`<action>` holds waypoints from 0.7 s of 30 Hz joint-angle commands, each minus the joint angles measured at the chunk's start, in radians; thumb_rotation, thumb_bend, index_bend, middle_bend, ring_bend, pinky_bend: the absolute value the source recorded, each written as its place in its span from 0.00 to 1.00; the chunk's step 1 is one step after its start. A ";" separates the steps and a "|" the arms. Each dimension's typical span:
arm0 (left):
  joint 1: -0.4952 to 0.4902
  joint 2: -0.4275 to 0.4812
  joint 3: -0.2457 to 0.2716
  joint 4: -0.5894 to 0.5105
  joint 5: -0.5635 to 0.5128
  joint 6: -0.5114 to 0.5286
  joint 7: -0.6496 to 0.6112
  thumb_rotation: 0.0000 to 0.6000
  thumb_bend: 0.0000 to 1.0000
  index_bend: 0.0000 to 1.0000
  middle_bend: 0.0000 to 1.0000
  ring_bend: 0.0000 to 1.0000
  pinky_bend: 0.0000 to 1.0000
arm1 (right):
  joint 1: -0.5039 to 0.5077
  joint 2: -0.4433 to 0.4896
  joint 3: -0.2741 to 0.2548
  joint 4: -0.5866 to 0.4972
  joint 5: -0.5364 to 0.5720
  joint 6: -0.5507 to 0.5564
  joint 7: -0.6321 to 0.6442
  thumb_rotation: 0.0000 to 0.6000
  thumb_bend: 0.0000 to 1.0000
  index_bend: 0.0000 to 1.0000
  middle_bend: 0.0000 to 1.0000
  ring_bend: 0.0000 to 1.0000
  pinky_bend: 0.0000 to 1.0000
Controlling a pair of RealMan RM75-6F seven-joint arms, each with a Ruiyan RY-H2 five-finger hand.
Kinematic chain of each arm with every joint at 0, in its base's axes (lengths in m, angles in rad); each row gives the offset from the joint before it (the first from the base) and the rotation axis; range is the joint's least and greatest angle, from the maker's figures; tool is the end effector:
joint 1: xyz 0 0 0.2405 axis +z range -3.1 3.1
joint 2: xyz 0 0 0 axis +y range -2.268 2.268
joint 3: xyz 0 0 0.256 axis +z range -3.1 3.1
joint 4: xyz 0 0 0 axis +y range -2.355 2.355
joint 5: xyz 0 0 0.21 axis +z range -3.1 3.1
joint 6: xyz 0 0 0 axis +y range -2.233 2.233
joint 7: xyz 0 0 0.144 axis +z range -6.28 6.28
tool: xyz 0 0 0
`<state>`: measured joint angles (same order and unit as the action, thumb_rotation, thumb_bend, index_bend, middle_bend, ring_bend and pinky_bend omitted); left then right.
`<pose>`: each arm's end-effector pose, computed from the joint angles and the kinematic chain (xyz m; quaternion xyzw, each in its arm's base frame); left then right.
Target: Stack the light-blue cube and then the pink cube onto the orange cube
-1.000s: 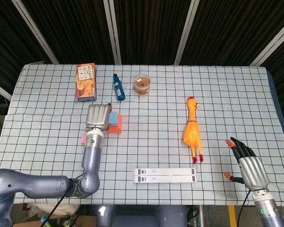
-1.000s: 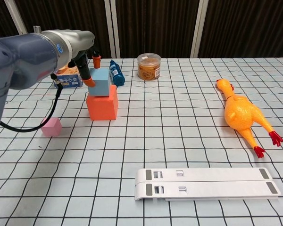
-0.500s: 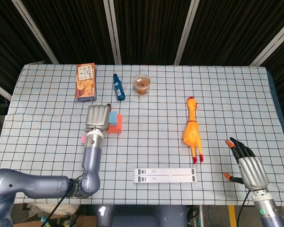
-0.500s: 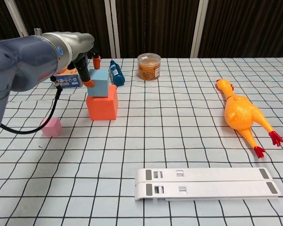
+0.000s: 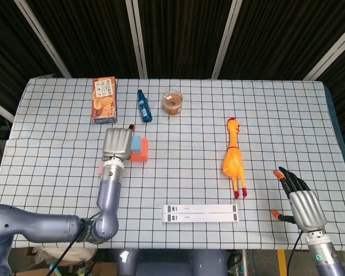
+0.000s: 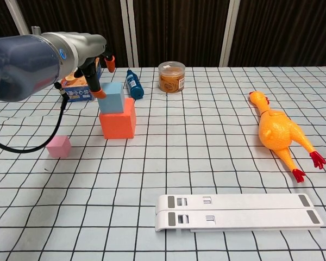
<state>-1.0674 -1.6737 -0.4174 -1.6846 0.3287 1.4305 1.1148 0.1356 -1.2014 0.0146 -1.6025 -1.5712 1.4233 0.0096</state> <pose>-0.0410 0.3667 -0.0002 -0.6722 -0.3772 -0.2587 0.5822 -0.2919 -0.1870 0.1168 0.6299 -0.4072 0.4086 0.5200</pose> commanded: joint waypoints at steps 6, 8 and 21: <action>0.132 0.249 0.041 -0.365 0.130 0.076 -0.074 1.00 0.29 0.30 1.00 0.80 0.82 | -0.002 0.007 0.004 0.002 0.004 0.005 0.015 1.00 0.16 0.10 0.07 0.12 0.22; 0.189 0.321 0.076 -0.441 0.162 0.086 -0.114 1.00 0.28 0.31 1.00 0.80 0.82 | -0.003 0.008 0.005 0.000 0.003 0.008 0.016 1.00 0.16 0.10 0.07 0.12 0.22; 0.387 0.404 0.342 -0.327 0.316 -0.067 -0.317 1.00 0.26 0.34 1.00 0.80 0.82 | -0.007 0.011 0.002 -0.014 -0.006 0.017 0.004 1.00 0.16 0.10 0.07 0.12 0.22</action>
<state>-0.7023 -1.2445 -0.1090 -2.0764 0.6313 1.4028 0.8264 0.1290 -1.1902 0.0169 -1.6163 -1.5772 1.4401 0.0138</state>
